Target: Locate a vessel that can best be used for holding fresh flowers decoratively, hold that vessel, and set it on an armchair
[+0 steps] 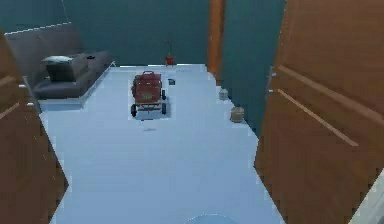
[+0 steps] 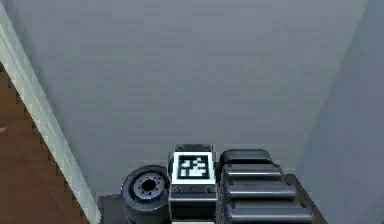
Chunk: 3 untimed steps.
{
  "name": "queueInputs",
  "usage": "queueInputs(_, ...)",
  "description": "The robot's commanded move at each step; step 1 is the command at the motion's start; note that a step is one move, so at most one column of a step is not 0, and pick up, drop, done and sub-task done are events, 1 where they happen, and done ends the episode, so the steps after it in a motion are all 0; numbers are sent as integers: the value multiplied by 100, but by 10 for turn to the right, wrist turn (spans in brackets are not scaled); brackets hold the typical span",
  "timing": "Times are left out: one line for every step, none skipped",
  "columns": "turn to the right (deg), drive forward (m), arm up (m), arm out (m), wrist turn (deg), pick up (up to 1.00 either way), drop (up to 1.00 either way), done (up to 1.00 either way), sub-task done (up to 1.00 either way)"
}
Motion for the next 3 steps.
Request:
queueInputs(0,100,0,0,0,0,0,0,0)
queueInputs(30,0,0,0,0,0,0,0,0)
queueInputs(0,100,0,0,0,0,0,0,0)
